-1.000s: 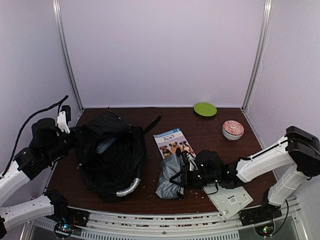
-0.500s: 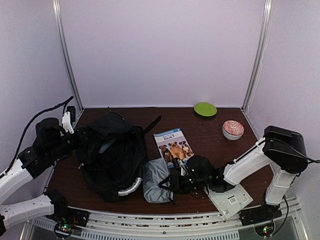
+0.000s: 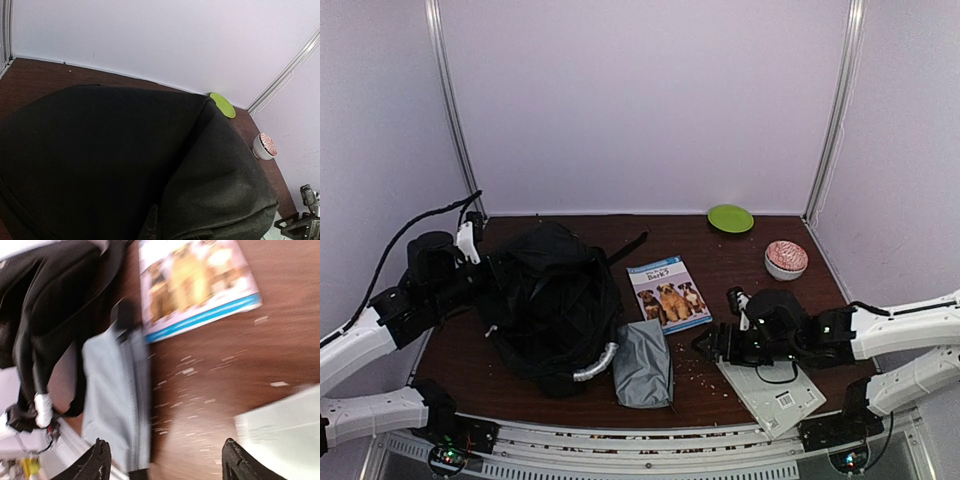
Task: Pack the student bag
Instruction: Place the stationery at the center of the board, then adjust the book at the center of the board.
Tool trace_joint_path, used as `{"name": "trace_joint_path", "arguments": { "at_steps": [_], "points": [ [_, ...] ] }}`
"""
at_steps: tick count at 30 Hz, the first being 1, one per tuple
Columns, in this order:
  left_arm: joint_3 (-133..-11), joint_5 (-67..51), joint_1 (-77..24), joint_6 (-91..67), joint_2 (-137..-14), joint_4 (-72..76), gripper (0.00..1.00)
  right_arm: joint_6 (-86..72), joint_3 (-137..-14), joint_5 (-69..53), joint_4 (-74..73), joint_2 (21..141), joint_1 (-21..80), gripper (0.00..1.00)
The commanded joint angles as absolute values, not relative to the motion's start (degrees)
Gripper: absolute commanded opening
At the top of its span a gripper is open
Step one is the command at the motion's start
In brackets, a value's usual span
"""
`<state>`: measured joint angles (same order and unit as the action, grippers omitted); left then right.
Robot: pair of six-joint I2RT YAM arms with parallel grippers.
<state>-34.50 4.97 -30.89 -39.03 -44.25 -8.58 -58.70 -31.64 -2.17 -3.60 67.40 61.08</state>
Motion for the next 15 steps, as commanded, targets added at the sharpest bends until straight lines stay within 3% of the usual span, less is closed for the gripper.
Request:
{"name": "trace_joint_path", "arguments": {
  "at_steps": [1,4,8,15],
  "points": [
    [-33.43,11.88,-29.8,-40.3,-47.89,-12.58,0.0,-58.89,-31.05,12.9,-26.94,58.09,56.2,0.77],
    [-33.95,13.01,-29.8,-41.48,-49.03,-13.28,0.0,-61.01,-26.27,13.19,-27.73,49.87,50.98,0.83],
    [-33.73,12.63,-29.79,-42.0,-49.33,-11.44,0.0,-60.7,-19.53,8.04,-15.51,45.74,45.16,0.87],
    [-34.23,10.01,-29.85,-42.1,-50.01,-12.3,0.0,-56.36,-29.54,3.98,-2.35,67.8,43.91,0.78]
  ]
}}
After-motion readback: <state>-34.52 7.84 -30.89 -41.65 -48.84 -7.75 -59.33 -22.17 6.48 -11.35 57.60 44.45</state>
